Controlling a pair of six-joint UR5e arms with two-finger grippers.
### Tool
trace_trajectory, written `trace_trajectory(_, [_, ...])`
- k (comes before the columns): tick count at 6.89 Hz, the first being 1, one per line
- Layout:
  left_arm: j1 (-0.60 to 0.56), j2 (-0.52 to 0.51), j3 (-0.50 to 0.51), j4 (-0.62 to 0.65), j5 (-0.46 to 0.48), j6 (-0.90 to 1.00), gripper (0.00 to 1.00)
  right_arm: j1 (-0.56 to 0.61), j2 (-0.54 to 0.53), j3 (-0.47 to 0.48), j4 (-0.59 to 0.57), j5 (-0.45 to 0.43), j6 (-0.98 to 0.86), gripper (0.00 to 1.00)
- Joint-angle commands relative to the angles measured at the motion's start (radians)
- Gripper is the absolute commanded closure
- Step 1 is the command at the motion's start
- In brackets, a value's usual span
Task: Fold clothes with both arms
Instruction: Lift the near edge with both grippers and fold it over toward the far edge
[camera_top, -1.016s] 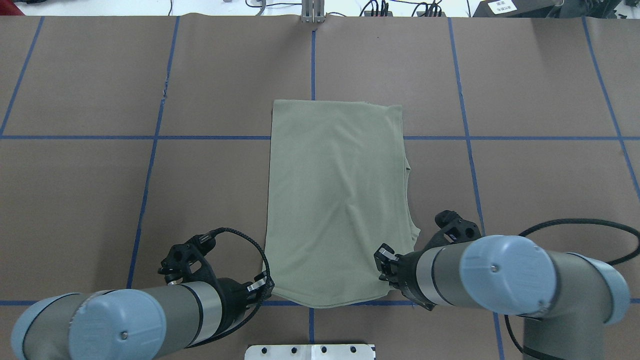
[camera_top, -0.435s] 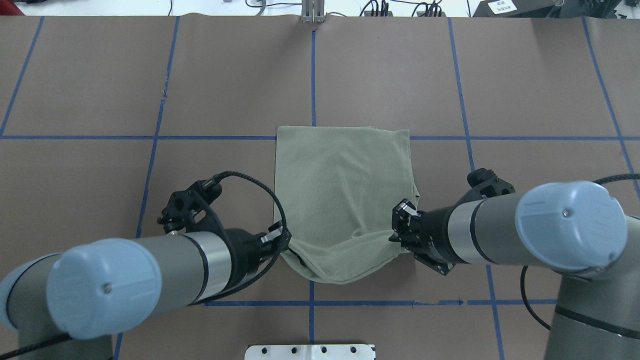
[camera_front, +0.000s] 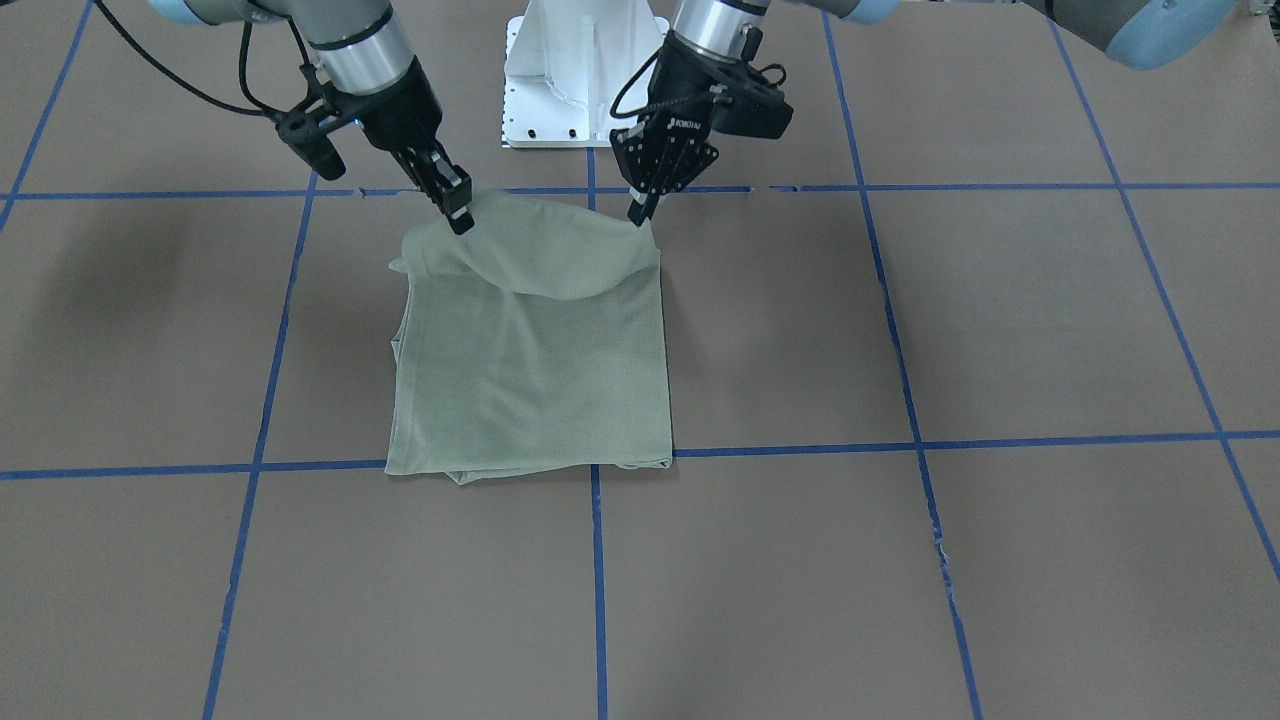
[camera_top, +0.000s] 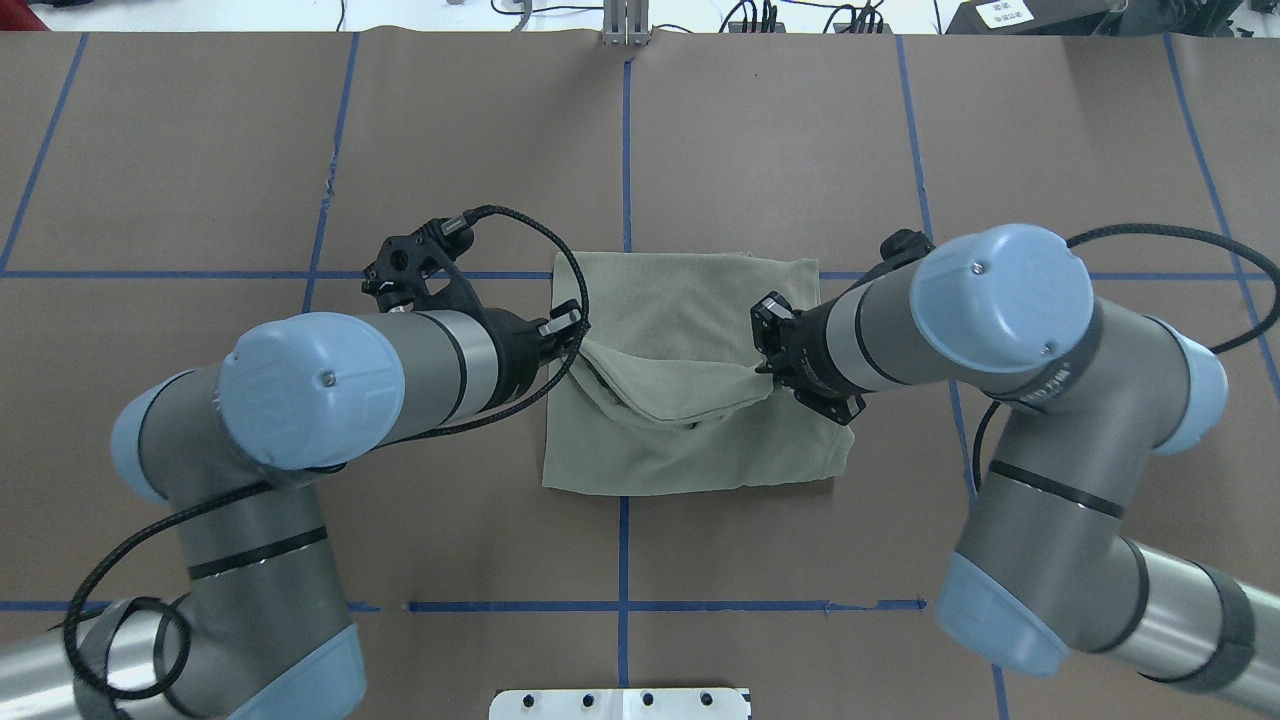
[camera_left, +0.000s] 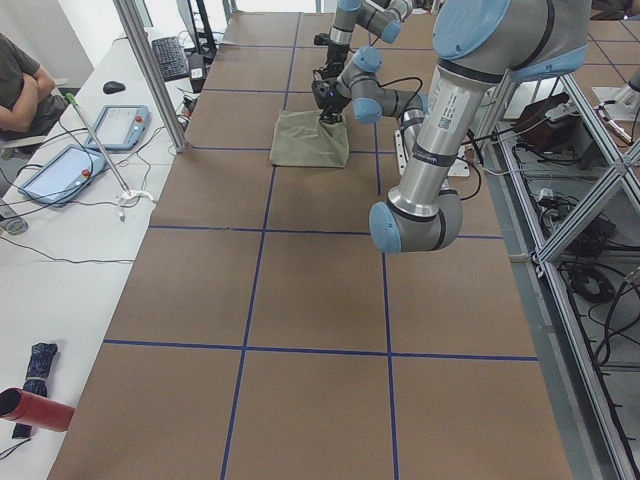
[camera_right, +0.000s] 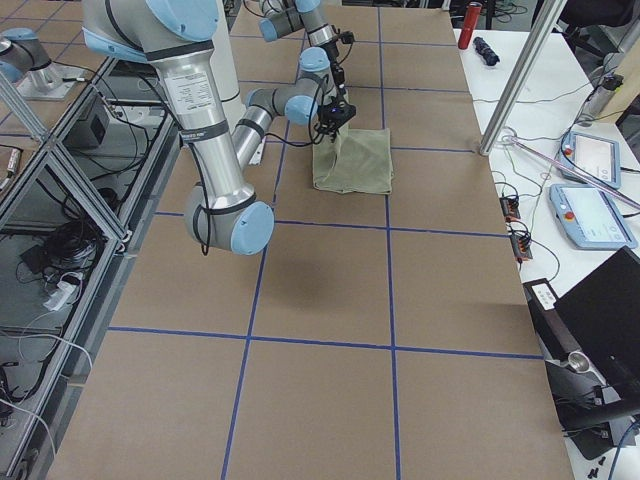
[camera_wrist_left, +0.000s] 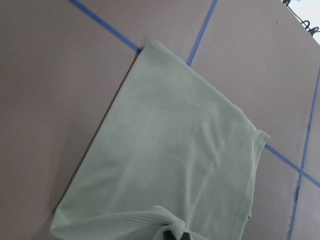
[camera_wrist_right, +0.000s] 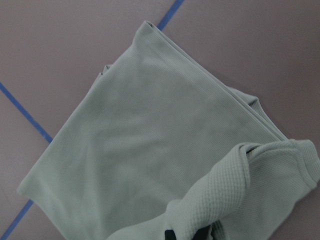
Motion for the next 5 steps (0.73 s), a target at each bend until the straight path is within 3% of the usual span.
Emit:
trace_trajectory(1, [-0.045,-0.046,0.203,-0.157,0.002,0.040,1.00,0.053,0.079,-0.182,0.012,0.010,-0.072,1.00])
trace_trajectory(4, [-0.069,-0.072,0.331,-0.231,0.004,0.080,1.00,0.119,0.096,-0.339,0.161,0.076,-0.101,1.00])
trace_trajectory(5, [-0.083,-0.077,0.371,-0.275,0.005,0.084,1.00,0.135,0.142,-0.430,0.186,0.077,-0.115,1.00])
